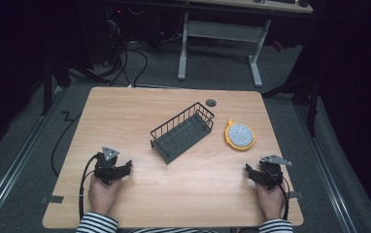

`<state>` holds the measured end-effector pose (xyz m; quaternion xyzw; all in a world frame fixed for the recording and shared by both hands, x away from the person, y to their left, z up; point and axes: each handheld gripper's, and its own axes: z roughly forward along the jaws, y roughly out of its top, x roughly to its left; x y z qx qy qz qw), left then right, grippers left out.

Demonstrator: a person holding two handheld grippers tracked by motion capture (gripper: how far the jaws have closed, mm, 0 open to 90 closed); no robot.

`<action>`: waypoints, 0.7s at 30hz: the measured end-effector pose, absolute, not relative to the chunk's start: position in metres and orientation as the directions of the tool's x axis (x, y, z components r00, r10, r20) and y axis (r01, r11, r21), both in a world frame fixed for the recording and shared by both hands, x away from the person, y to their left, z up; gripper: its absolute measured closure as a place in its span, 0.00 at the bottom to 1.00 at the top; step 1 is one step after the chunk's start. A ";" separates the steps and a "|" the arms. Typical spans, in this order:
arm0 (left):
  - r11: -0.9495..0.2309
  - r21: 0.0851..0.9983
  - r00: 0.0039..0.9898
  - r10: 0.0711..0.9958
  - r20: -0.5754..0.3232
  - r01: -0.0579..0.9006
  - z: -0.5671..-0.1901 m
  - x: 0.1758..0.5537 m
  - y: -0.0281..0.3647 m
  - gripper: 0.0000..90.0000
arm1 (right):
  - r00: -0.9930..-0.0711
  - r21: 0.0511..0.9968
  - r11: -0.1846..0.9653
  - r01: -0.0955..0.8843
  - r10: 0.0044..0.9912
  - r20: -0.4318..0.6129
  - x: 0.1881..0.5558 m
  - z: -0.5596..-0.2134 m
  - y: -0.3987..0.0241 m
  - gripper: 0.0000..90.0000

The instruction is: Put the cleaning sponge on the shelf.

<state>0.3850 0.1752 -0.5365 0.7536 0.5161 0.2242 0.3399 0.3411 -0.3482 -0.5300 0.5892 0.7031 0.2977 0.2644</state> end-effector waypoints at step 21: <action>-0.229 0.736 0.375 0.926 -0.036 0.637 -0.535 0.385 0.177 0.32 | -0.168 0.730 0.129 0.672 0.986 -0.019 0.341 -0.530 -0.348 0.43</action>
